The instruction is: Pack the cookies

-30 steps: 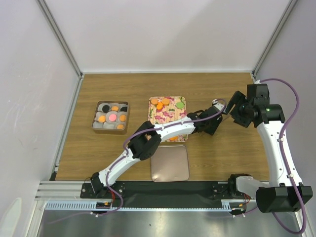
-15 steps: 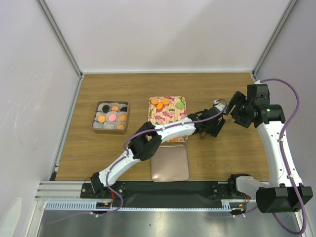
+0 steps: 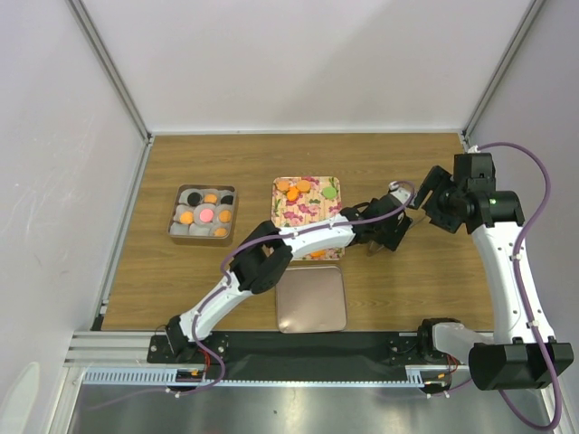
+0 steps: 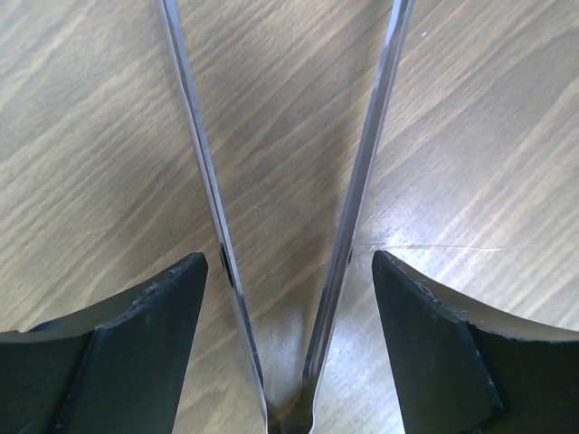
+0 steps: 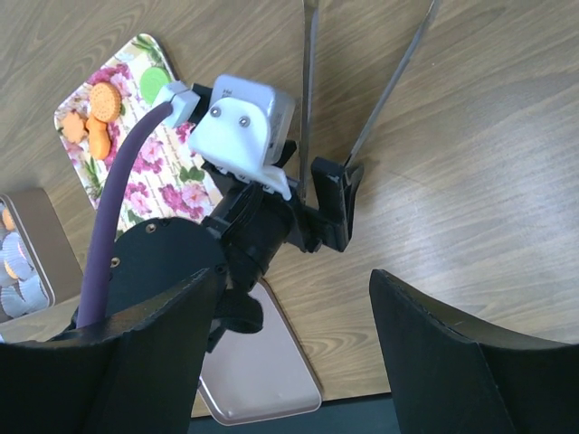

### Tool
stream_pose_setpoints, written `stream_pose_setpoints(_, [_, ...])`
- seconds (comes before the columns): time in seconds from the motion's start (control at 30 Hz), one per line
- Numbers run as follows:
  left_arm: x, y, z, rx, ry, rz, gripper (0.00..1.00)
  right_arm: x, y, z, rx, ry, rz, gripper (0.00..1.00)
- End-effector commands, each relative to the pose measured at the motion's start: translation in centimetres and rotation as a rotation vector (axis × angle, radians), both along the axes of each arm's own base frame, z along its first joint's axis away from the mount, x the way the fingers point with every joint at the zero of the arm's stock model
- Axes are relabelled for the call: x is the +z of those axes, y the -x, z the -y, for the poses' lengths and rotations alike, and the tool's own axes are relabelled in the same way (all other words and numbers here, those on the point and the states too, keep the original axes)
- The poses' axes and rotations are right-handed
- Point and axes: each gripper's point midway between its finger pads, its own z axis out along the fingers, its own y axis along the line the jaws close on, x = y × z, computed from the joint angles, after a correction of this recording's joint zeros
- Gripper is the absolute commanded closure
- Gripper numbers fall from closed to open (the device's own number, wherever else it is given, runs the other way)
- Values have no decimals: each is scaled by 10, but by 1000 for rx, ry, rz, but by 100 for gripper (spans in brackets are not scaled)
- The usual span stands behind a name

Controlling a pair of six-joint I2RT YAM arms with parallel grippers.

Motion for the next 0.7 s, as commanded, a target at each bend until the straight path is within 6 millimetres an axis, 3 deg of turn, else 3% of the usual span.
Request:
stream_pose_setpoints(0.0, [63, -5, 7, -26, 116, 60, 20, 25, -6, 3, -5, 5, 81, 25])
stream_pose_setpoints(0.67, [94, -14, -26, 2, 166, 49, 20, 38, -9, 6, -6, 15, 112, 25])
